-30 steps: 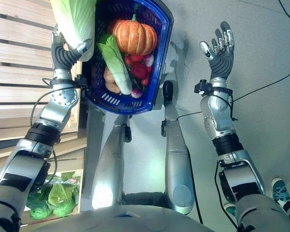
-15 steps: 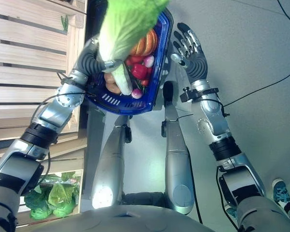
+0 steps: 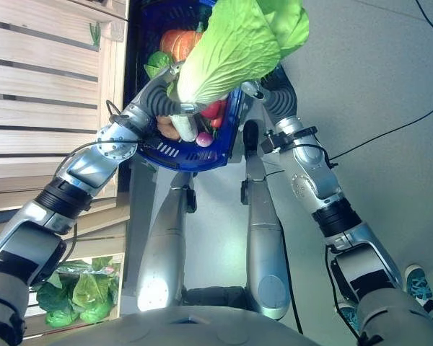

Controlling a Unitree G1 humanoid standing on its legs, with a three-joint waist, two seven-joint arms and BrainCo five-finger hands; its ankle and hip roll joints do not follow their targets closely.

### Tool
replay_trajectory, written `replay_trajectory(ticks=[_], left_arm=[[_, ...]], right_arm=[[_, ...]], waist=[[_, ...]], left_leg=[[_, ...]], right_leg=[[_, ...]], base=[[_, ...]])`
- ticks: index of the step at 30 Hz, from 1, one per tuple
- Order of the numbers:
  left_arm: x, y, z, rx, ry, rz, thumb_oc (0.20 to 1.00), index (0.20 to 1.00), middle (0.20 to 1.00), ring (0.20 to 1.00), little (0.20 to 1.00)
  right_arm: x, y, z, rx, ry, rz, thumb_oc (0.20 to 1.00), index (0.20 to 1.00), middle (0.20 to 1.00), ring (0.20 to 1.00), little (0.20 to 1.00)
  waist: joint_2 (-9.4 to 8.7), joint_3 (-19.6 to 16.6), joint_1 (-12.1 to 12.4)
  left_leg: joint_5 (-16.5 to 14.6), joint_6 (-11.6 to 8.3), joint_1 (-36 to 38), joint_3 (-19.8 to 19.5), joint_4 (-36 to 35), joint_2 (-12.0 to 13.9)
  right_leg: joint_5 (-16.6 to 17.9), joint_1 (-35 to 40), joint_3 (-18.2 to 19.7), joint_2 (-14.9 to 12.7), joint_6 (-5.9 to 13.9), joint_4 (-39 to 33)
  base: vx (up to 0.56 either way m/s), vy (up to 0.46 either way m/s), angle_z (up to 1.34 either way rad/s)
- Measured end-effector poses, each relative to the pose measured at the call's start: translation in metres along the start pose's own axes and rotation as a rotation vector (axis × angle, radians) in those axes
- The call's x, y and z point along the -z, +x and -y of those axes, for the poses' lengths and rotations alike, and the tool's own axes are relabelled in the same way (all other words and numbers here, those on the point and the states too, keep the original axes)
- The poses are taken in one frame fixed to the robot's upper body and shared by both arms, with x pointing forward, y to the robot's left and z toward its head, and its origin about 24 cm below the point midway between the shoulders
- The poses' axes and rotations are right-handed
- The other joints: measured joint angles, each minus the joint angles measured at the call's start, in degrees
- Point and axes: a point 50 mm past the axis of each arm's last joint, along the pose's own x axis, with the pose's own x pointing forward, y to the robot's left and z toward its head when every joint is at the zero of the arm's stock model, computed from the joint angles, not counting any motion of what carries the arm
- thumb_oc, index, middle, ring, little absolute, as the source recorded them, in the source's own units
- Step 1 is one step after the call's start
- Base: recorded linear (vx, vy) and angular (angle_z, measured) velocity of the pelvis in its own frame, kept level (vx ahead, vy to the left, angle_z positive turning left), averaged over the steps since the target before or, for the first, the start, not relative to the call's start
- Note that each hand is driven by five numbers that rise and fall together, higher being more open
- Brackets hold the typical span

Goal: Pick up fruits and vegetables into the basket

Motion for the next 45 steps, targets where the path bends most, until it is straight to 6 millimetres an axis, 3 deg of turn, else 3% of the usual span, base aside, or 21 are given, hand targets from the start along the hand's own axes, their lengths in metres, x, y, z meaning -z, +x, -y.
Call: replay_trajectory(ticks=[6,15,16,17,18,32,33,34,39,45], left_arm=[[0.0,0.004,0.003,0.064,0.035,-0.033,0.2,0.2,0.2,0.2,0.2],[0.002,0.004,0.006,0.114,0.049,-0.085,0.2,0.2,0.2,0.2,0.2],[0.001,0.004,0.006,0.12,0.051,-0.09,0.2,0.2,0.2,0.2,0.2],[0.001,0.005,0.006,0.125,0.054,-0.094,0.2,0.2,0.2,0.2,0.2],[0.001,0.006,0.006,0.131,0.056,-0.101,0.2,0.2,0.2,0.2,0.2],[-0.003,0.006,0.008,0.142,0.07,-0.095,0.2,0.2,0.2,0.2,0.2],[-0.003,0.006,0.007,0.14,0.07,-0.094,0.25,0.25,0.25,0.25,0.25],[-0.003,0.006,0.007,0.137,0.07,-0.094,1.0,1.0,1.0,1.0,1.0],[-0.001,0.003,0.007,0.069,0.046,-0.079,1.0,1.0,1.0,1.0,1.0],[-0.001,-0.009,0.011,-0.17,-0.211,-0.009,1.0,1.0,1.0,1.0,1.0]], right_arm=[[-0.009,0.003,-0.012,-0.068,0.01,0.025,1.0,1.0,1.0,1.0,1.0],[-0.007,0.0,-0.01,-0.08,0.024,-0.011,1.0,1.0,1.0,1.0,1.0],[-0.007,0.0,-0.009,-0.08,0.02,-0.016,0.95,0.95,0.95,0.95,0.95],[-0.007,-0.001,-0.008,-0.08,0.017,-0.017,0.451,0.451,0.451,0.451,0.451],[-0.007,-0.001,-0.008,-0.079,0.014,-0.021,0.2,0.2,0.2,0.2,0.2],[-0.007,-0.003,-0.003,-0.063,0.033,-0.025,0.2,0.2,0.2,0.2,0.2],[-0.008,-0.003,-0.003,-0.063,0.033,-0.024,0.2,0.2,0.2,0.2,0.2],[-0.008,-0.003,-0.003,-0.063,0.033,-0.024,0.2,0.2,0.2,0.2,0.2],[-0.007,-0.002,-0.007,-0.083,0.04,-0.017,0.2,0.2,0.2,0.2,0.2],[-0.01,0.001,-0.012,-0.091,0.055,0.031,0.2,0.2,0.2,0.2,0.2]], waist=[[0.0,0.0,0.04],[-0.01,0.0,0.1],[-0.01,0.0,0.1],[-0.01,0.0,0.1],[-0.01,0.0,0.11],[-0.01,0.0,0.15],[-0.01,0.0,0.17],[-0.01,0.0,0.2],[-0.01,0.0,0.4],[-0.02,-0.01,1.12]], left_leg=[[0.0,0.0,0.06,-0.06,-0.37,0.02],[0.0,0.01,0.15,-0.16,-0.36,0.02],[0.0,0.01,0.15,-0.16,-0.35,0.02],[0.0,0.01,0.15,-0.16,-0.34,0.02],[0.0,0.01,0.15,-0.16,-0.34,0.02],[0.0,0.01,0.24,-0.19,-0.35,0.02],[0.0,0.01,0.25,-0.19,-0.35,0.02],[0.0,0.01,0.27,-0.2,-0.35,0.02],[0.0,0.01,0.4,-0.23,-0.31,0.02],[0.0,0.01,1.05,-0.41,-0.27,0.01]], right_leg=[[0.22,0.0,-0.08,0.0,-0.3,-0.09],[0.22,0.19,-0.24,-0.05,-0.29,-0.08],[0.22,0.2,-0.24,-0.04,-0.29,-0.08],[0.21,0.2,-0.24,-0.04,-0.29,-0.08],[0.22,0.2,-0.25,-0.05,-0.29,-0.09],[0.22,0.31,-0.28,-0.05,-0.29,-0.08],[0.22,0.32,-0.29,-0.05,-0.3,-0.08],[0.22,0.34,-0.29,-0.05,-0.3,-0.08],[0.23,0.49,-0.31,-0.05,-0.3,-0.01],[0.22,1.17,-0.41,-0.05,-0.29,0.05]], base=[[0.0,0.0,0.0],[0.0,0.0,0.0],[0.0,0.0,0.0],[0.0,0.0,0.0],[0.0,0.0,0.0],[0.0,0.0,0.0],[0.0,0.0,0.0],[0.0,0.0,0.0],[0.0,0.0,0.0],[0.0,0.0,0.0]])
